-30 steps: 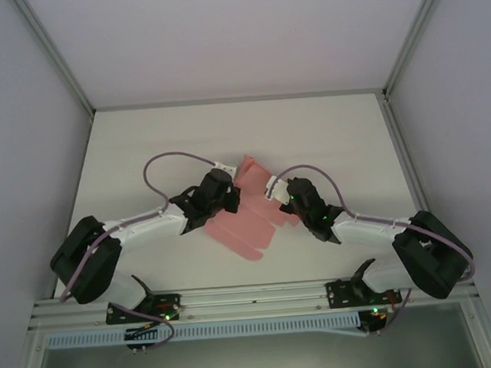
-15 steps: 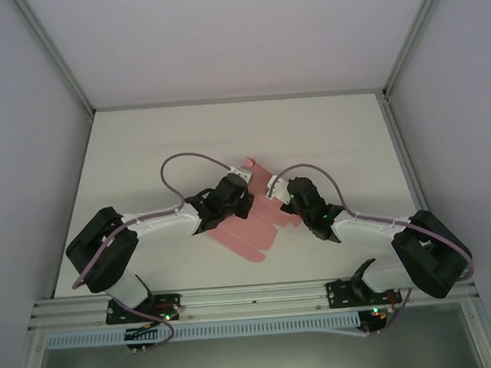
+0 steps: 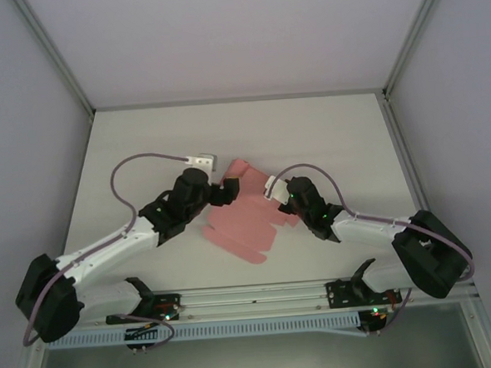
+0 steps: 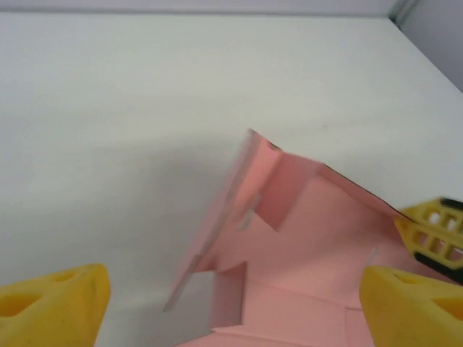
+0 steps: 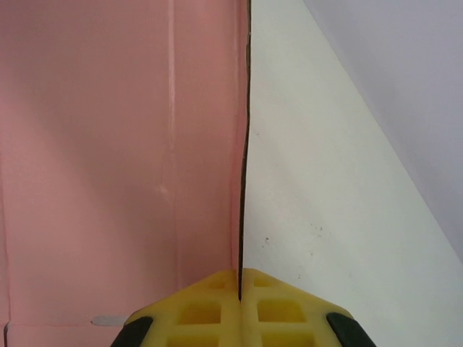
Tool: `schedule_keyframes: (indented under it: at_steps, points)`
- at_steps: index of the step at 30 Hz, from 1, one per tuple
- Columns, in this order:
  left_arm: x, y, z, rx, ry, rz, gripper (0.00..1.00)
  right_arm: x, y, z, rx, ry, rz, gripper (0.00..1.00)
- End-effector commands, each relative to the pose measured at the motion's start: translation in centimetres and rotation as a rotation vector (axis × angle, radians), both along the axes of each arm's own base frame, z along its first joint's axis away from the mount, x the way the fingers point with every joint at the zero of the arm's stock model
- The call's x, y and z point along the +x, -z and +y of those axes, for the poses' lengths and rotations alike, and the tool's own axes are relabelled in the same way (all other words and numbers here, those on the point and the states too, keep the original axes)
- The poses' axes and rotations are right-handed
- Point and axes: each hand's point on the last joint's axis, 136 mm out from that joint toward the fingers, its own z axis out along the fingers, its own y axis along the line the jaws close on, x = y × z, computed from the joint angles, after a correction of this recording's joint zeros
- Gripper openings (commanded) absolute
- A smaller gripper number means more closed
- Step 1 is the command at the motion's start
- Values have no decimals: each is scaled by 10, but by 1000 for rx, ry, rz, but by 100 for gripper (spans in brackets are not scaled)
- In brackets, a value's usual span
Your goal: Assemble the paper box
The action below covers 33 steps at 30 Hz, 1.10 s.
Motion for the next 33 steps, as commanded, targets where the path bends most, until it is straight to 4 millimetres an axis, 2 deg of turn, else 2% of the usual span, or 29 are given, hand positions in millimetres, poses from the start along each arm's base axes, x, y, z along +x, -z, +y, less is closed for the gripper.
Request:
schedule_keyframes:
  at_steps: [1,5,11,15,18,20,22,23,24,25,28,33]
  points:
    - [4,6,36,17,-117,29,100,-1,-18,8,22,-53,-61,0]
    - [8,12,59,12,-183,63,100,3,-37,12,-56,-66,-192,0]
    - [14,19,71,-19,-207,66,100,30,-62,14,-313,-19,-299,0]
    - [15,27,70,-42,-186,90,100,44,-68,18,-439,21,-325,0]
    - [6,47,58,-78,-119,150,100,49,-68,26,-459,27,-324,0]
    - [-4,65,42,-132,-42,206,93,50,-67,31,-451,24,-318,0]
    - [-12,80,28,-192,24,253,77,51,-64,36,-445,16,-305,0]
    - [-14,86,23,-211,41,272,65,51,-63,38,-440,19,-305,0]
    - [-15,92,19,-227,54,293,45,52,-62,40,-441,18,-303,0]
    - [-17,98,14,-236,78,311,31,52,-60,41,-446,16,-298,0]
    - [-22,113,5,-250,112,344,27,52,-55,44,-455,15,-292,0]
    - [-19,138,4,-206,98,386,22,43,-44,53,-431,-25,-267,0]
